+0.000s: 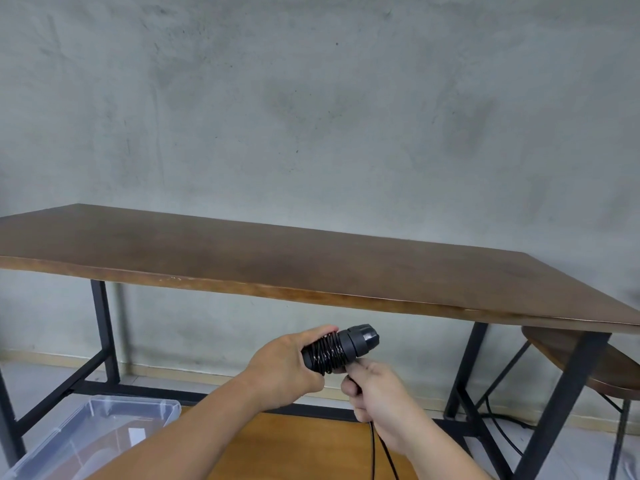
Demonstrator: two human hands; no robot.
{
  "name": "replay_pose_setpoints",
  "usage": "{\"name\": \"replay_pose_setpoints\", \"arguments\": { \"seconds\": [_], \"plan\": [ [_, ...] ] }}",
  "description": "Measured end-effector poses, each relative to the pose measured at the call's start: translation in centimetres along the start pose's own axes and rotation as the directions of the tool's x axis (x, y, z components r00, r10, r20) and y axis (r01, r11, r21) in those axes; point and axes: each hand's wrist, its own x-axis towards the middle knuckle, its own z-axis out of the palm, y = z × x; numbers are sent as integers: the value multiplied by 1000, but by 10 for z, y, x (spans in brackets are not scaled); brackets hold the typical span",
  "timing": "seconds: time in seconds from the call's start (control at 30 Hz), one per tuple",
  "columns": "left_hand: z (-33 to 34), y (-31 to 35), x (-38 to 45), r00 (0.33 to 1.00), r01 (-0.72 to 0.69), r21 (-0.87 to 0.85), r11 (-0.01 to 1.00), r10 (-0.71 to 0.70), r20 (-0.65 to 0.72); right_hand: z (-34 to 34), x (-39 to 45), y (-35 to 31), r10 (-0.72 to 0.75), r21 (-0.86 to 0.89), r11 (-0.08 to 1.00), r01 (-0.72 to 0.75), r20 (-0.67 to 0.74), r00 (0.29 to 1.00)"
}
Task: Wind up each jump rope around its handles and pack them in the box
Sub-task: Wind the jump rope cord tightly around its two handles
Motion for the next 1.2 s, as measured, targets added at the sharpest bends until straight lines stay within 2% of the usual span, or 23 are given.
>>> {"name": "replay_pose_setpoints", "arguments": {
  "seconds": [0.07,0.17,0.3,0.47,0.6,0.67,0.8,1.03,1.2],
  "plan": [
    [-1,1,2,999,28,102,994,-25,-34,2,-3,-2,-31,-245,969,21,-39,999],
    [-3,2,5,998,48,262,964,-36,-50,3,-7,-6,-128,-583,809,79,-44,991],
    [-1,4,3,998,29,436,899,-1,-65,1,-12,-19,-199,-810,570,136,24,980],
    [1,-1,3,997,21,602,799,29,-74,-3,-19,-40,-182,-947,276,165,117,976],
    [6,0,-2,998,-42,664,747,59,-3,-7,-24,-73,-127,-964,114,240,225,966],
    [6,2,-4,996,-87,669,739,85,35,-10,-23,-85,-89,-951,81,299,292,952],
    [2,7,-10,987,-159,599,785,112,116,-25,-13,-102,-62,-921,178,346,340,938],
    [0,19,-22,966,-240,430,871,172,190,-53,6,-102,-10,-764,540,352,413,911],
    [2,34,-33,950,-257,341,904,173,259,-62,16,-85,30,-579,771,266,450,893]
  ]
}}
